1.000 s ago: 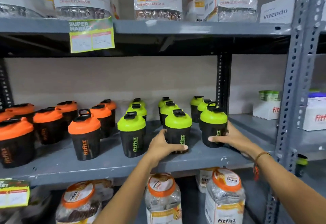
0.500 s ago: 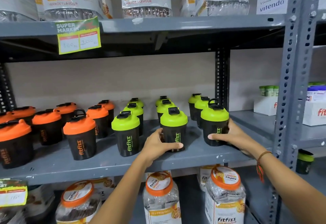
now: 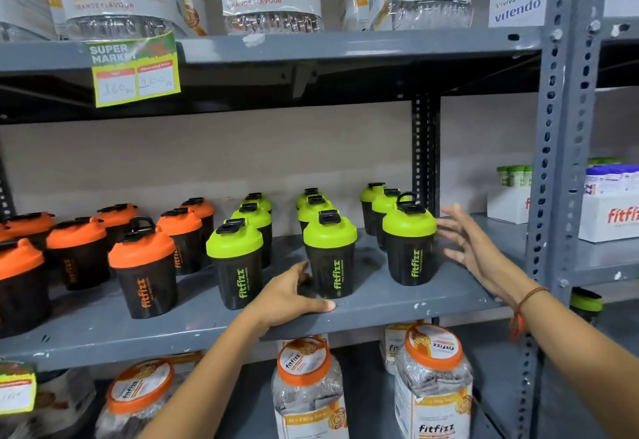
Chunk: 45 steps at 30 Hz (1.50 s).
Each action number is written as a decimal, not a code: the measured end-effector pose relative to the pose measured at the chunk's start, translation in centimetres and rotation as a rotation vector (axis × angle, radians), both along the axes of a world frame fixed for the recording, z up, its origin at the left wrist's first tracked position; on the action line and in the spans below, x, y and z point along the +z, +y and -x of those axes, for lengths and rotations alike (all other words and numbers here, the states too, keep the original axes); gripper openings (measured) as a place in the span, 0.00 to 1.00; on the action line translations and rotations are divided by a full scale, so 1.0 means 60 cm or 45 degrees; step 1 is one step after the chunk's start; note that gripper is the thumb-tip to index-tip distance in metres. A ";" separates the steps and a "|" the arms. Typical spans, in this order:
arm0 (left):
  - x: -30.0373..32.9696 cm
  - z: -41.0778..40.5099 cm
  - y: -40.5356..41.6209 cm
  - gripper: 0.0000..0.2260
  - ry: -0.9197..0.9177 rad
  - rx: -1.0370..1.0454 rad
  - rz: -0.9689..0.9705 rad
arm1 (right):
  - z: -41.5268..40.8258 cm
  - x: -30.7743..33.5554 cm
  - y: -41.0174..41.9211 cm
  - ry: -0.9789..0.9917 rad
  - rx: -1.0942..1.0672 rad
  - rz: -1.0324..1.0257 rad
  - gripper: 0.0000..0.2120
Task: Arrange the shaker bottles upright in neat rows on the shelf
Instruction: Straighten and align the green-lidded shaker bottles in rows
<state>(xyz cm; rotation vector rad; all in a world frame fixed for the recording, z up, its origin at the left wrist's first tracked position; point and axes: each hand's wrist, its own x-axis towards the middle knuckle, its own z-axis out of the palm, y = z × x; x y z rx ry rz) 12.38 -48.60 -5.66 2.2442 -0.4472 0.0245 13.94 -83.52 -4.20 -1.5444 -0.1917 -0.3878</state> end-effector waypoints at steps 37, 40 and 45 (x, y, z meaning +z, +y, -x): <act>-0.044 0.005 -0.007 0.23 -0.608 0.280 -0.758 | -0.199 0.108 0.023 0.172 0.242 0.529 0.40; -0.042 0.008 -0.008 0.22 -0.615 0.290 -0.752 | -0.183 0.113 0.018 0.127 0.113 0.427 0.50; -0.039 0.015 -0.011 0.22 -0.622 0.303 -0.720 | -0.134 0.151 0.020 -0.058 -0.065 0.261 0.27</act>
